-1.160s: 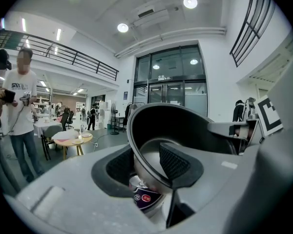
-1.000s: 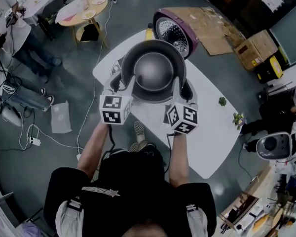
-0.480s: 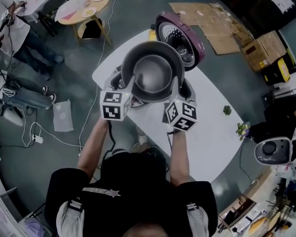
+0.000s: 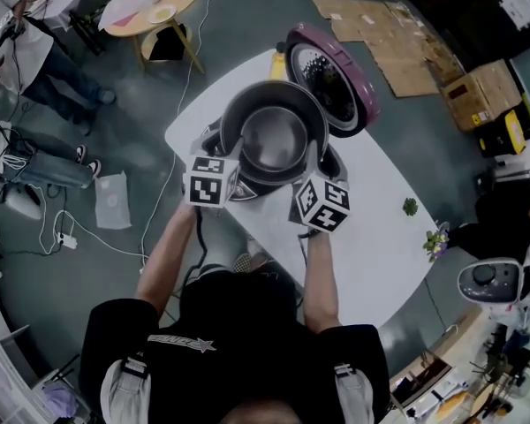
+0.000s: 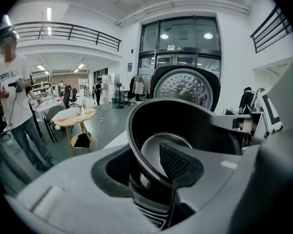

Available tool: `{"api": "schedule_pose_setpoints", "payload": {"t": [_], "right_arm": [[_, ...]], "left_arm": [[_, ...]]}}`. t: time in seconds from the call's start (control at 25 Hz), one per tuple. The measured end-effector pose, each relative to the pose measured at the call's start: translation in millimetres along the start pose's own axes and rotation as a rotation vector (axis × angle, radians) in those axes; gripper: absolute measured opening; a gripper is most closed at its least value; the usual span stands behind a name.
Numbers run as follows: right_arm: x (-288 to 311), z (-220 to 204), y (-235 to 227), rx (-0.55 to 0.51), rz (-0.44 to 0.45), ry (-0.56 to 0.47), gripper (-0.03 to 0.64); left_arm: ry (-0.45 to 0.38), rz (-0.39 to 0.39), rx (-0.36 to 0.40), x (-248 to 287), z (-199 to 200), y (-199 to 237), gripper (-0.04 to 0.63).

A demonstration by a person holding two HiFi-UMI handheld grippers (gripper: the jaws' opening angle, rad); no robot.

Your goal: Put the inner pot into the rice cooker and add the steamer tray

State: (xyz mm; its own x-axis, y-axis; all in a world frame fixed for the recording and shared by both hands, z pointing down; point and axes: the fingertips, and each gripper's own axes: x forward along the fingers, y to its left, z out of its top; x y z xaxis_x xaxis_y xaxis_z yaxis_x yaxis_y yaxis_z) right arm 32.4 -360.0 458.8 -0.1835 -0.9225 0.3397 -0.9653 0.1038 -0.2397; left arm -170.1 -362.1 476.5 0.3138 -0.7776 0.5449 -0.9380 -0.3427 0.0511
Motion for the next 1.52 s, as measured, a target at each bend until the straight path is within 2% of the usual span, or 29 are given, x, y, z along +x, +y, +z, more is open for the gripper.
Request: {"api": "schedule_pose_setpoints", "payload": {"t": [0.52, 0.84, 1.2, 1.52], "right_arm": [[35, -45, -10, 0.090, 0.002, 0.136, 0.079], [49, -71, -17, 0.123, 0.001, 0.213, 0.077], [56, -90, -24, 0.205, -0.008, 0.264, 0.075], [53, -94, -25, 0.220, 0.003, 0.290, 0.072]], "left_arm": [[0.209, 0.052, 0.037, 34, -31, 14, 0.178], [0.349, 0.097, 0.102, 51, -51, 18, 0.179], [0.453, 0.139, 0.178, 60, -61, 21, 0.183], [0.510, 0.187, 0.254, 62, -70, 23, 0.187]]}}
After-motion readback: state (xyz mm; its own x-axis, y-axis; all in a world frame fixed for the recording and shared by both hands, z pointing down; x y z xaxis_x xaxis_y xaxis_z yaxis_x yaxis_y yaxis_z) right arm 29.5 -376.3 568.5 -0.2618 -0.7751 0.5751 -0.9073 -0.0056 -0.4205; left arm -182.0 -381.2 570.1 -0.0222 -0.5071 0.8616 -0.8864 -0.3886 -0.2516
